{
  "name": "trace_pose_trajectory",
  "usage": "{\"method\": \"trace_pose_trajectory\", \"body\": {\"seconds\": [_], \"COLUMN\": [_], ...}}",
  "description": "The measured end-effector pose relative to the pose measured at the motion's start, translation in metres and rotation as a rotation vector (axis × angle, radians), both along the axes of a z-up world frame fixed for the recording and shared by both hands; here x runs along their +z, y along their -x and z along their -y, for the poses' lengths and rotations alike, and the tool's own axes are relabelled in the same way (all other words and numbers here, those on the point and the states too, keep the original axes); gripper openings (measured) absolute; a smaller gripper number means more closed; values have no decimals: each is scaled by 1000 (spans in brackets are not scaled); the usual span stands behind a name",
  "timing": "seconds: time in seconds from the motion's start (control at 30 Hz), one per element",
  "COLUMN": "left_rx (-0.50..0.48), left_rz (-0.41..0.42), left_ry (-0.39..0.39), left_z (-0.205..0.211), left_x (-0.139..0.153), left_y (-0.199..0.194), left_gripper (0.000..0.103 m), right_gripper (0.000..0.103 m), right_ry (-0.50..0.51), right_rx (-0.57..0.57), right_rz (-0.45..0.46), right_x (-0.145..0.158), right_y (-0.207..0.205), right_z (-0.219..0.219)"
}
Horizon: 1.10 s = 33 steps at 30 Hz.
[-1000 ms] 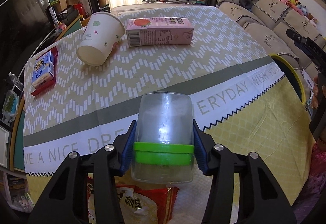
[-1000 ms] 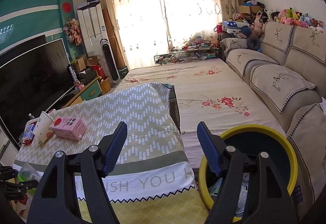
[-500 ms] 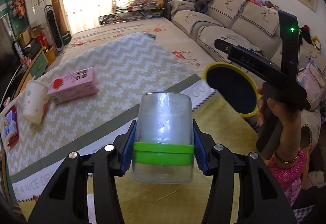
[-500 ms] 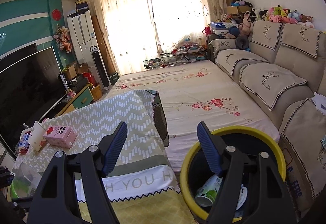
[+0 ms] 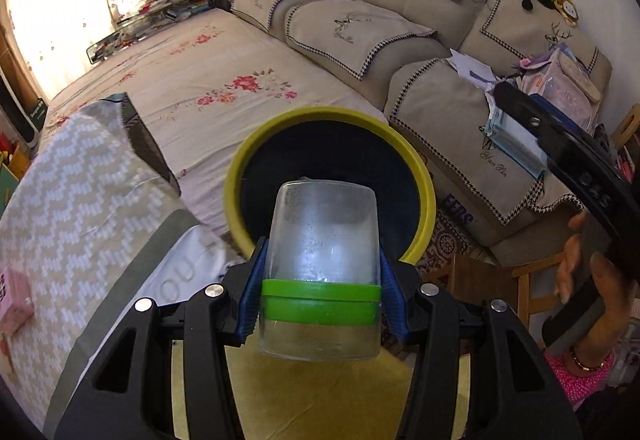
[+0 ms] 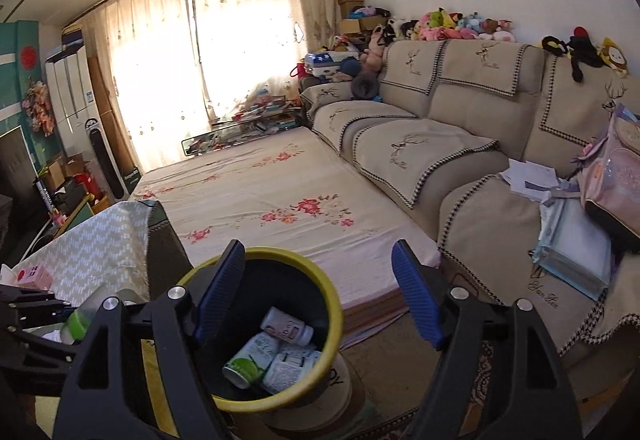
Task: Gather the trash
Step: 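Carry the clear cup with the left gripper into the bin and release, then reach the right gripper to the white paper towel and grasp it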
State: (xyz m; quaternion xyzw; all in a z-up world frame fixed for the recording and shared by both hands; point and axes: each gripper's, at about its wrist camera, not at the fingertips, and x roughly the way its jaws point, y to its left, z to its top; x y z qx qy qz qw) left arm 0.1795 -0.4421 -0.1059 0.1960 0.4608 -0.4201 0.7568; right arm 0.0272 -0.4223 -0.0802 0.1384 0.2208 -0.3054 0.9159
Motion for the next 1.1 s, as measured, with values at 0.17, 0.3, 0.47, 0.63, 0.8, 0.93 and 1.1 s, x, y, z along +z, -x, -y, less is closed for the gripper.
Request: {"method": "trace_pose_trajectory", "body": {"seconds": [0.17, 0.3, 0.47, 0.63, 0.8, 0.93, 1.1], "left_rx": [-3, 24, 83, 116, 182, 271, 425], "left_rz": [-23, -37, -17, -14, 29, 104, 184], "left_ry": [-81, -136, -125, -16, 139, 212, 243], "left_z": [54, 76, 71, 28, -44, -112, -201], "left_x": [-30, -54, -56, -26, 22, 51, 75], "left_y": [-10, -22, -30, -28, -2, 19, 38], "left_gripper": [51, 51, 75, 75, 78, 82, 82], "right_gripper": [72, 72, 72, 72, 72, 73, 73], "right_ry": [-7, -15, -18, -17, -19, -16, -11], "right_rx": [-23, -21, -12, 8, 43, 75, 139], "right_rz": [-17, -26, -33, -40, -51, -51, -54], "right_x": [-8, -10, -11, -10, -11, -10, -6], "right_y": [14, 11, 10, 7, -1, -6, -20], "right_z": [14, 19, 17, 13, 2, -8, -31]}}
